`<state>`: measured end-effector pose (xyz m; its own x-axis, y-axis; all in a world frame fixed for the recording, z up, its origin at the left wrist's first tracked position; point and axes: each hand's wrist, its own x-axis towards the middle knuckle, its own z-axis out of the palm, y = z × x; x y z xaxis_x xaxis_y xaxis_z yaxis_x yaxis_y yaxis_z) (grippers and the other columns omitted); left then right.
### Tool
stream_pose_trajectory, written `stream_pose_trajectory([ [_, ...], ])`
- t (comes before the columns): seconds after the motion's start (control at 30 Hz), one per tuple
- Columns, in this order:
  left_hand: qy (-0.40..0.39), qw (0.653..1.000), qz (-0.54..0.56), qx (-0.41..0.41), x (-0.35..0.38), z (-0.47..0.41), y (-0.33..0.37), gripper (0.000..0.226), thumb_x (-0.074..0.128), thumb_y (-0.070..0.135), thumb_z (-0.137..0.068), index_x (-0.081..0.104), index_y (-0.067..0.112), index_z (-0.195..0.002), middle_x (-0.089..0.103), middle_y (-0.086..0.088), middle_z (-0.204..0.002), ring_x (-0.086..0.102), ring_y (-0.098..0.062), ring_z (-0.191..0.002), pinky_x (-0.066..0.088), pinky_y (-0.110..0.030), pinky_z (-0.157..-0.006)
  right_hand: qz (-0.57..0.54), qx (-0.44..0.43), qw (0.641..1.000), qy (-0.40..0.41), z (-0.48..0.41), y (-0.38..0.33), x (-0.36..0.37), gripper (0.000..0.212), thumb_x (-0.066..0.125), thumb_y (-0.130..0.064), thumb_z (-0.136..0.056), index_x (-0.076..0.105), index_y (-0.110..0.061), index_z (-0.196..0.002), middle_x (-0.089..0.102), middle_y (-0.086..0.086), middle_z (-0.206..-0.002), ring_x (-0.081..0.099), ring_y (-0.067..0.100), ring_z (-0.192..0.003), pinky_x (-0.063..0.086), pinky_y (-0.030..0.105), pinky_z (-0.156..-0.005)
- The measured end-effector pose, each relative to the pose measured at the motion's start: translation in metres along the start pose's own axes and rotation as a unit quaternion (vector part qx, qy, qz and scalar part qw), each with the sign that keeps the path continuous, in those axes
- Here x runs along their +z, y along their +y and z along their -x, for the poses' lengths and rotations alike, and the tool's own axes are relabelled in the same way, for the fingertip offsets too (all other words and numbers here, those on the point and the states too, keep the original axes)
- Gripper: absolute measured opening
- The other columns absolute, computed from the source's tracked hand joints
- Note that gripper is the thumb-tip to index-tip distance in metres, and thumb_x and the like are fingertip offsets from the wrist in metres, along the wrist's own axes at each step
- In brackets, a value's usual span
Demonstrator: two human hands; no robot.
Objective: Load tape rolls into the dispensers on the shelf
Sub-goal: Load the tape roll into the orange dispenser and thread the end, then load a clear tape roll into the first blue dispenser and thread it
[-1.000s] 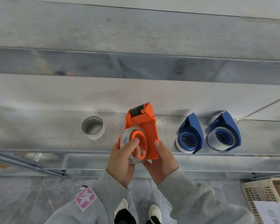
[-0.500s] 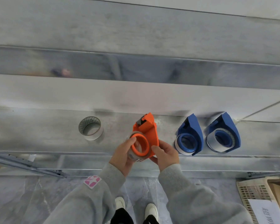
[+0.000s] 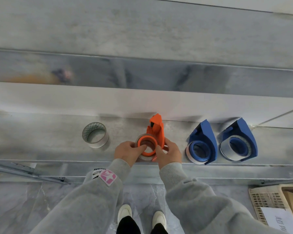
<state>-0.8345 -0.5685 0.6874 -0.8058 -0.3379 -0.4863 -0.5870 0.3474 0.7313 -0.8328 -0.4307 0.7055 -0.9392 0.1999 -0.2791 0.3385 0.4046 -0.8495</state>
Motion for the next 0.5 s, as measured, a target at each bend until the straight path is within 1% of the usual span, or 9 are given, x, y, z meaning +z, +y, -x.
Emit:
stream_pose_trajectory([
  [0.03, 0.002, 1.0, -0.03, 0.005, -0.002, 0.0, 0.0, 0.034, 0.071, 0.05, -0.064, 0.071, 0.016, -0.069, 0.071, -0.002, -0.063, 0.069, -0.022, -0.065, 0.059, -0.034, -0.07, -0.012, 0.008, 1.0, -0.002, 0.0, 0.0, 0.002, 0.034, 0.061, -0.018, -0.084, 0.059, -0.025, -0.117, 0.063, -0.001, -0.106, 0.061, 0.01, -0.09, 0.047, 0.02, -0.074],
  [0.1, 0.011, 0.998, -0.065, 0.012, -0.006, 0.0, -0.002, 0.036, 0.067, 0.049, -0.057, 0.07, 0.015, -0.068, 0.072, -0.005, -0.064, 0.07, -0.024, -0.066, 0.058, -0.037, -0.07, -0.066, 0.044, 0.997, -0.008, 0.001, 0.0, 0.003, 0.054, 0.066, -0.018, -0.082, 0.046, -0.025, -0.132, 0.062, -0.007, -0.101, 0.061, 0.007, -0.087, 0.048, 0.017, -0.067],
  [0.13, 0.016, 0.997, -0.069, 0.012, -0.007, -0.001, -0.003, 0.039, 0.066, 0.049, -0.054, 0.07, 0.014, -0.069, 0.072, -0.007, -0.065, 0.07, -0.025, -0.066, 0.059, -0.038, -0.07, -0.088, 0.058, 0.994, -0.011, 0.001, 0.001, 0.004, 0.061, 0.069, -0.019, -0.08, 0.041, -0.026, -0.135, 0.061, -0.009, -0.099, 0.061, 0.005, -0.085, 0.048, 0.016, -0.063],
  [0.17, 0.019, 0.998, -0.067, 0.007, -0.008, -0.002, -0.004, 0.041, 0.065, 0.05, -0.051, 0.069, 0.014, -0.072, 0.072, -0.007, -0.067, 0.07, -0.026, -0.066, 0.059, -0.039, -0.069, -0.093, 0.064, 0.994, -0.015, 0.001, 0.002, 0.004, 0.064, 0.071, -0.022, -0.079, 0.041, -0.025, -0.135, 0.061, -0.008, -0.1, 0.06, 0.005, -0.085, 0.049, 0.017, -0.063],
  [0.27, 0.013, 0.997, -0.072, 0.0, -0.009, -0.002, -0.004, 0.056, 0.065, 0.055, -0.05, 0.065, 0.015, -0.088, 0.072, -0.008, -0.081, 0.07, -0.026, -0.073, 0.059, -0.04, -0.073, -0.054, 0.064, 0.996, -0.026, -0.002, 0.005, 0.005, 0.063, 0.075, -0.031, -0.075, 0.047, -0.021, -0.131, 0.053, 0.001, -0.119, 0.058, 0.004, -0.085, 0.055, 0.028, -0.076],
  [0.3, 0.007, 0.996, -0.084, 0.002, -0.009, -0.002, -0.003, 0.056, 0.066, 0.056, -0.055, 0.064, 0.015, -0.092, 0.072, -0.007, -0.084, 0.07, -0.026, -0.076, 0.059, -0.04, -0.075, -0.052, 0.068, 0.996, -0.033, -0.002, 0.005, 0.004, 0.066, 0.076, -0.033, -0.074, 0.046, -0.02, -0.131, 0.05, 0.002, -0.122, 0.057, 0.004, -0.086, 0.055, 0.03, -0.08],
  [0.37, 0.001, 0.992, -0.127, 0.011, -0.011, 0.001, 0.001, 0.048, 0.067, 0.054, -0.068, 0.062, 0.014, -0.094, 0.07, -0.006, -0.087, 0.067, -0.025, -0.08, 0.056, -0.038, -0.078, -0.055, 0.076, 0.994, -0.05, -0.002, 0.004, 0.002, 0.071, 0.077, -0.036, -0.072, 0.042, -0.021, -0.133, 0.046, 0.0, -0.125, 0.056, 0.007, -0.092, 0.054, 0.033, -0.085],
  [0.43, 0.002, 0.985, -0.173, 0.025, -0.013, 0.0, 0.001, 0.053, 0.064, 0.059, -0.072, 0.062, 0.013, -0.099, 0.067, -0.006, -0.095, 0.065, -0.025, -0.084, 0.055, -0.038, -0.08, -0.057, 0.076, 0.994, -0.053, 0.0, 0.002, -0.002, 0.074, 0.076, -0.04, -0.072, 0.041, -0.022, -0.134, 0.043, -0.001, -0.128, 0.053, 0.012, -0.101, 0.052, 0.033, -0.085],
  [0.5, 0.016, 0.981, -0.19, 0.044, -0.016, -0.001, 0.001, 0.064, 0.062, 0.062, -0.073, 0.059, 0.012, -0.113, 0.06, -0.007, -0.112, 0.064, -0.027, -0.094, 0.053, -0.04, -0.086, -0.048, 0.061, 0.996, -0.036, 0.002, 0.0, -0.007, 0.068, 0.073, -0.042, -0.074, 0.043, -0.021, -0.131, 0.04, -0.004, -0.126, 0.051, 0.013, -0.105, 0.048, 0.029, -0.084],
])
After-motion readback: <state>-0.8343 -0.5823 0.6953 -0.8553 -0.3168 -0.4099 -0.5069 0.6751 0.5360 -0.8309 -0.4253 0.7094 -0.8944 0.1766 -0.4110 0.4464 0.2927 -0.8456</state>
